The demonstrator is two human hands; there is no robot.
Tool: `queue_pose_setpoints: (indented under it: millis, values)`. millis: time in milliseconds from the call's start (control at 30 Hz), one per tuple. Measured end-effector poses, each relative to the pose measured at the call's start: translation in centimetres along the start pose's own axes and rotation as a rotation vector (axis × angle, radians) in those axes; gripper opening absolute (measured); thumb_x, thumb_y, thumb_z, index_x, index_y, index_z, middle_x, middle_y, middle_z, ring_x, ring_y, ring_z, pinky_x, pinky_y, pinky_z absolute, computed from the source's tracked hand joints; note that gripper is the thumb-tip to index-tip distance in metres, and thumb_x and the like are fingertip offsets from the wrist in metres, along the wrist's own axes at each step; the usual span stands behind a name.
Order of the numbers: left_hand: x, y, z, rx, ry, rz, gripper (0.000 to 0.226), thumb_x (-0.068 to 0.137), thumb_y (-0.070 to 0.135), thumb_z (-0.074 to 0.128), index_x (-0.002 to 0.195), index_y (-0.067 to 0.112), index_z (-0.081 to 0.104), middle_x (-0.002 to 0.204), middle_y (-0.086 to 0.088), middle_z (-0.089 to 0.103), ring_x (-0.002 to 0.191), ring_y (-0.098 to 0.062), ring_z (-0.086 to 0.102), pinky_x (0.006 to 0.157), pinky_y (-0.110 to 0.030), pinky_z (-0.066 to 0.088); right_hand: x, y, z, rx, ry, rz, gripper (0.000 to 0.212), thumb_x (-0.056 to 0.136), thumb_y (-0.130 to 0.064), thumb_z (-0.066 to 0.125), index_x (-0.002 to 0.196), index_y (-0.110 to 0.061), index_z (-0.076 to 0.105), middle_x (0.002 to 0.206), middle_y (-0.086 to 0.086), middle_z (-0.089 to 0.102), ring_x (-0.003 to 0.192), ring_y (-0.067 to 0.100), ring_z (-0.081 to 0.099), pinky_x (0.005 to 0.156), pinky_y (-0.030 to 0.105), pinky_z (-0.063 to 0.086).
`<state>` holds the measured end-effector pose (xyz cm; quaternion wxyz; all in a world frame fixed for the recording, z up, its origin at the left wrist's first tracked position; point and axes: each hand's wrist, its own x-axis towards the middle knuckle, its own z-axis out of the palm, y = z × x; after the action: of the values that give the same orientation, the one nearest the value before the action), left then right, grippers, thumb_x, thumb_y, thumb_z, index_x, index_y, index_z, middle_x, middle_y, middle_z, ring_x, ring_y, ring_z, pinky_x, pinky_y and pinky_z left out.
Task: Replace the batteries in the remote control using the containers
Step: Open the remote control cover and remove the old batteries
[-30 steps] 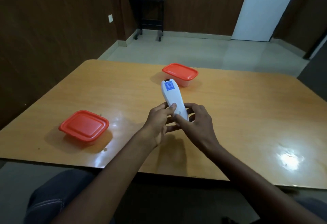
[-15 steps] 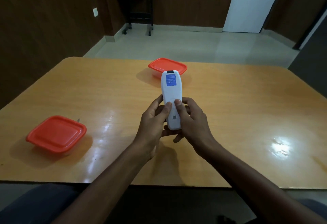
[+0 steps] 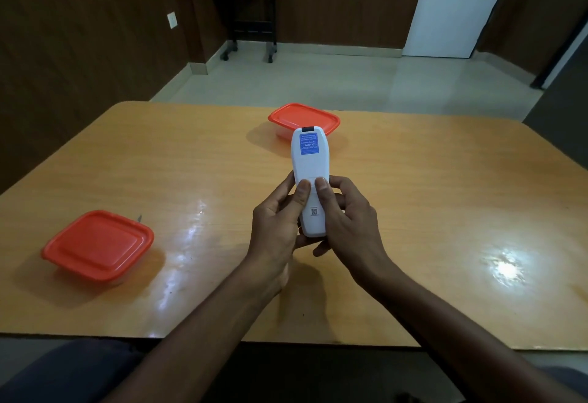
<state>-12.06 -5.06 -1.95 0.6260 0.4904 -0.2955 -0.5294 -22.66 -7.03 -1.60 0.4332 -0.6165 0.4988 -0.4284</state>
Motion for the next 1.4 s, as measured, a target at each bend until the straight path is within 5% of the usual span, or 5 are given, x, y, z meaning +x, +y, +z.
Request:
queue_pose_setpoints:
  millis: [233,800,967,1233,1400]
  values:
    - [0.0,-0.5,0.2,0.014,0.032,0.012,0.046,0.096,0.024,0.064,0.142,0.029,0.058,0.092,0.012,0.077,0.078,-0.01,0.074,0.059,-0.034,0.061,-0.2,0.7,0.5,-0.025,0.046,-0.019,0.037,0.103,-0.04,0.047,0.135,-0.022,0.053,0.1,0.004,0.069,0.072,0.019,0.074,0.044,0.032,0.058]
    - [-0.1,-0.2,-0.2,0.016,-0.013,0.005,0.049,0.096,0.017,0.064,0.142,0.03,0.056,0.101,0.007,0.077,0.092,-0.017,0.071,0.072,-0.047,0.063,0.3,1.1,-0.6,0.15,-0.149,0.06,0.035,0.105,-0.031,0.047,0.139,-0.043,0.049,0.116,-0.003,0.065,0.101,0.024,0.069,0.064,0.051,0.064]
    - [0.8,0.5,0.2,-0.031,-0.011,-0.054,0.04,0.096,0.019,0.064,0.135,0.024,0.06,0.118,-0.005,0.072,0.11,-0.03,0.068,0.066,-0.042,0.061,0.7,0.7,-0.4,-0.1,-0.066,-0.08,0.042,0.107,-0.037,0.041,0.148,-0.03,0.041,0.118,-0.002,0.062,0.095,0.017,0.069,0.065,0.038,0.065]
    - [1.8,1.0,-0.1,-0.252,0.009,-0.131,0.043,0.094,0.015,0.066,0.135,0.023,0.054,0.124,-0.014,0.067,0.109,-0.035,0.067,0.062,-0.043,0.061,1.3,0.7,-0.5,-0.606,0.127,-0.403,0.061,0.077,-0.048,0.076,0.128,-0.016,0.063,0.102,0.0,0.062,0.086,0.015,0.057,0.059,0.026,0.05]
    - [1.8,0.4,-0.5,-0.212,-0.086,-0.123,0.033,0.095,0.021,0.063,0.125,0.036,0.063,0.11,-0.004,0.077,0.099,-0.03,0.073,0.083,-0.054,0.06,1.5,0.2,-1.3,-0.554,0.089,-0.324,0.073,0.063,-0.063,0.065,0.123,-0.021,0.07,0.092,-0.001,0.067,0.079,0.014,0.06,0.063,0.032,0.053]
